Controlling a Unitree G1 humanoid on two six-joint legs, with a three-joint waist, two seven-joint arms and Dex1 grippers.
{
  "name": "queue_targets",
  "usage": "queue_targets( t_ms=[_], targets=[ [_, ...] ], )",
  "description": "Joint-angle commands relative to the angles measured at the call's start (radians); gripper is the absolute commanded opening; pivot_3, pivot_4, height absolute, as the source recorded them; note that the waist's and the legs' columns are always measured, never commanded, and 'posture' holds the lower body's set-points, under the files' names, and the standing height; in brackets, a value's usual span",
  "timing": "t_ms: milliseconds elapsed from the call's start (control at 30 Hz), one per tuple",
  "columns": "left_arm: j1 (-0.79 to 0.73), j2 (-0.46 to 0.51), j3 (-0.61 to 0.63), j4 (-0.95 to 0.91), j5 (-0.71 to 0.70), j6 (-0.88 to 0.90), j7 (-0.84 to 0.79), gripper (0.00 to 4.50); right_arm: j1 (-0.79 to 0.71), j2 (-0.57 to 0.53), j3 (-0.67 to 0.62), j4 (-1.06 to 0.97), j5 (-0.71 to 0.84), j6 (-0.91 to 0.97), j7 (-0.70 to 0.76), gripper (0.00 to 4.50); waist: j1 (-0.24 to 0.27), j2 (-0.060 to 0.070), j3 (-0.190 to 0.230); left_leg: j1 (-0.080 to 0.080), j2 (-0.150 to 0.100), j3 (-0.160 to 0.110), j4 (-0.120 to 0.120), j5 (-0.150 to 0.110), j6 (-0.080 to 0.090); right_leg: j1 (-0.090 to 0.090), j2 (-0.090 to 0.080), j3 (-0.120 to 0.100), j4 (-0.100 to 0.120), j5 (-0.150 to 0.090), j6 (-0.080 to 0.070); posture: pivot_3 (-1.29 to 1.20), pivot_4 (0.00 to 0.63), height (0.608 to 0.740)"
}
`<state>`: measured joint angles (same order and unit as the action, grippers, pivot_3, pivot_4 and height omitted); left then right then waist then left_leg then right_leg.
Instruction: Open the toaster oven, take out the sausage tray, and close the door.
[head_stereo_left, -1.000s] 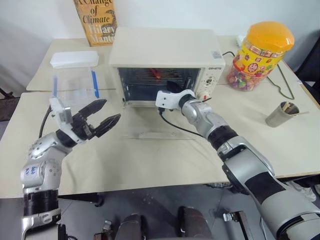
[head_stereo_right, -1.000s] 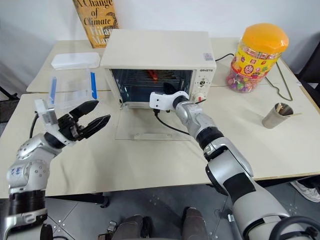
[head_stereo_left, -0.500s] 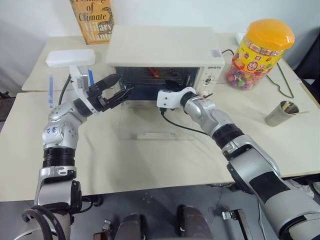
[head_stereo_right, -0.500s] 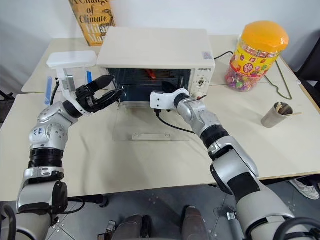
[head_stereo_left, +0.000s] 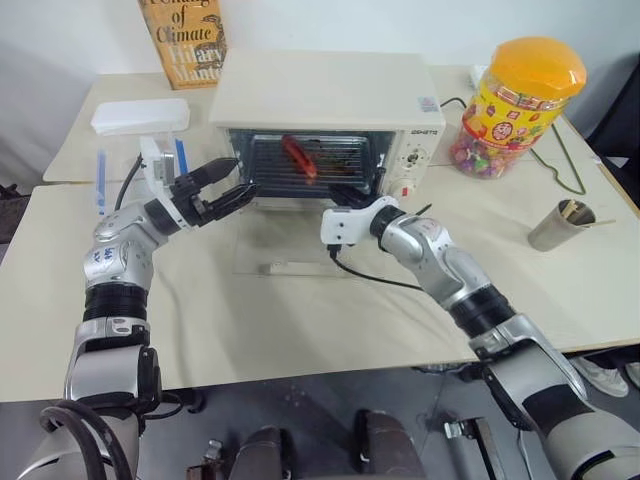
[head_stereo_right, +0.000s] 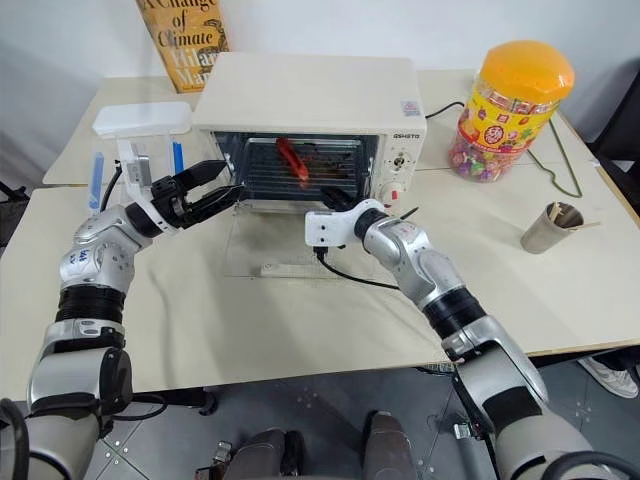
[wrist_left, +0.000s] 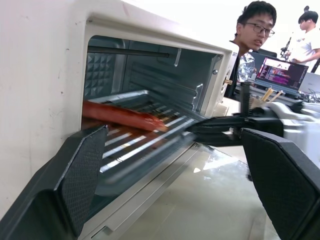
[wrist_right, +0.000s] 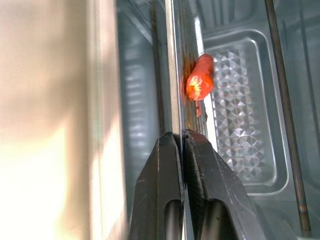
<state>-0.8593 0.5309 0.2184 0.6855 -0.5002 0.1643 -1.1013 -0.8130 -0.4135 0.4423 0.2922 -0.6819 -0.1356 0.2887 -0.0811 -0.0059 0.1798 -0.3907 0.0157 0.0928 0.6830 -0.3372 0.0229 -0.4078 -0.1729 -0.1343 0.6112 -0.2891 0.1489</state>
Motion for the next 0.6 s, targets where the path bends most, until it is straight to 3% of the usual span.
queue_targets(
  t_ms=[33, 367, 600],
  targets=[
    [-0.031, 0.02, 0.027, 0.011, 0.005, -0.017, 0.0, 4.5, 0.082, -0.04, -0.054, -0.202, 0.018, 0.015, 0.039, 0.04, 0.006, 0.0, 0.0, 0.0, 0.0, 0.0, 0.0, 0.0, 0.0, 0.0, 0.0, 0.0, 0.0, 0.0, 0.0, 0.0, 0.15, 0.74],
    [0.012, 0.017, 0.041, -0.023, -0.009, 0.042, 0.009, 4.5, 0.382, -0.099, -0.104, -0.539, -0.022, 0.06, 0.097, 0.04, 0.035, -0.001, 0.0, 0.0, 0.0, 0.003, 0.002, 0.0, 0.0, 0.0, 0.0, 0.001, -0.001, 0.0, 0.0, 0.0, 0.15, 0.74],
    [0.139, 0.052, 0.091, -0.23, -0.102, 0.371, 0.115, 4.5, 0.431, -0.133, -0.129, -0.59, -0.053, 0.035, 0.09, 0.04, 0.043, -0.001, 0.0, 0.0, 0.0, 0.003, 0.002, 0.0, 0.0, 0.0, 0.0, 0.002, -0.001, 0.0, 0.0, 0.0, 0.15, 0.74]
  ],
)
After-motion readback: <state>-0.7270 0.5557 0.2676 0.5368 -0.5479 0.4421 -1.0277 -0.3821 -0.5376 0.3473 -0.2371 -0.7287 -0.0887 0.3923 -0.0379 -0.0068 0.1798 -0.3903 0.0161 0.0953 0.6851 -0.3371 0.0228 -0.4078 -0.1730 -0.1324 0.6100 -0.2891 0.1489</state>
